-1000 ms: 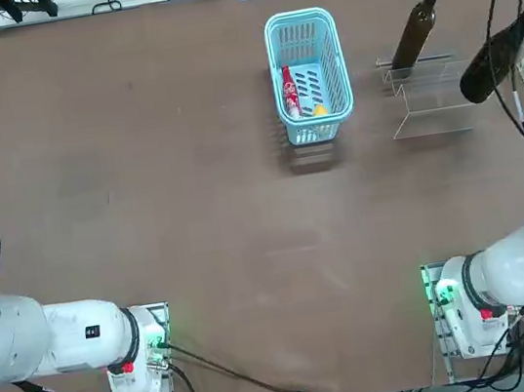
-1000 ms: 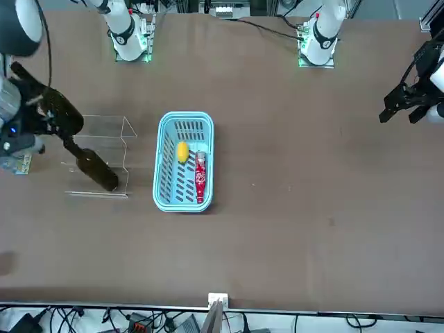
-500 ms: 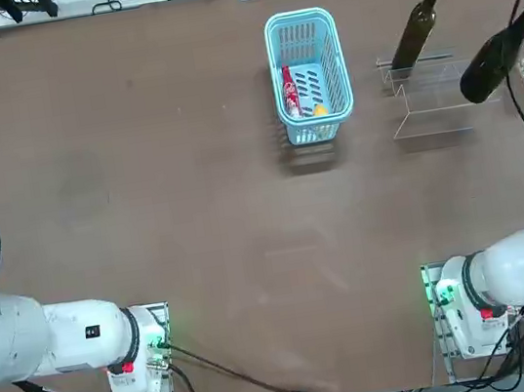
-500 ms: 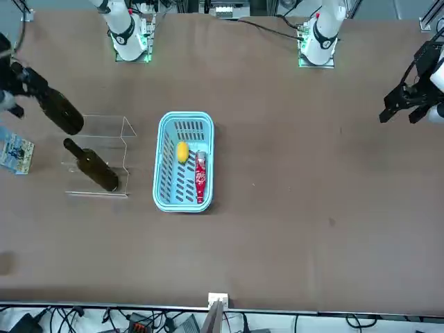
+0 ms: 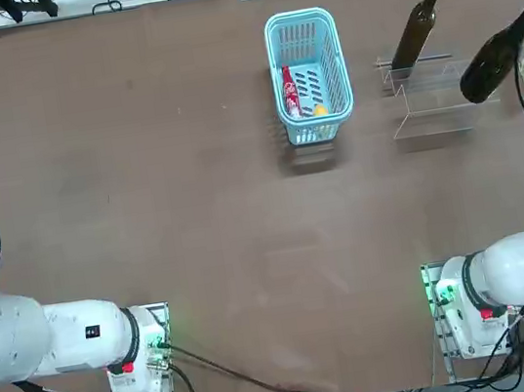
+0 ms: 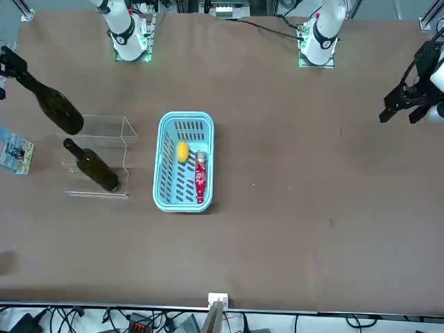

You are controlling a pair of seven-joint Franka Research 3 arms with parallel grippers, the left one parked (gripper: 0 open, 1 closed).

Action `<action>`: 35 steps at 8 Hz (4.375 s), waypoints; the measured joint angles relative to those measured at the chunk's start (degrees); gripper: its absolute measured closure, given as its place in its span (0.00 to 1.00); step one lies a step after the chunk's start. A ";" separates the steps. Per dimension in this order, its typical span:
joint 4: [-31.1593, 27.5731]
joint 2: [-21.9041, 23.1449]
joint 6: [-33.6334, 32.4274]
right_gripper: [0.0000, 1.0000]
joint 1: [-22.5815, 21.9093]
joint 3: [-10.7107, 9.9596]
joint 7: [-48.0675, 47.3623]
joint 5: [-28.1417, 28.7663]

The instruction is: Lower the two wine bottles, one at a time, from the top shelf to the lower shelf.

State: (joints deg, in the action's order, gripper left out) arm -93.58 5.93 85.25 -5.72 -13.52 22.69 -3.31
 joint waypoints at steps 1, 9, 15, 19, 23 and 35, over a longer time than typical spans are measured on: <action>-0.96 0.85 0.00 0.00 0.01 -0.36 0.19 -0.57; -10.88 6.70 2.59 0.00 0.03 -3.27 0.61 -3.43; -15.59 8.67 3.08 0.10 0.02 -4.07 0.70 -3.45; -16.04 8.83 3.08 0.32 0.03 -4.08 0.71 -3.45; -16.05 8.83 3.07 0.49 0.03 -4.09 0.73 -3.58; -11.41 5.47 3.68 0.60 -0.33 -4.47 7.63 -3.97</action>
State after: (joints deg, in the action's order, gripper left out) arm -104.98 11.40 88.93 -6.06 -17.99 30.31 -7.28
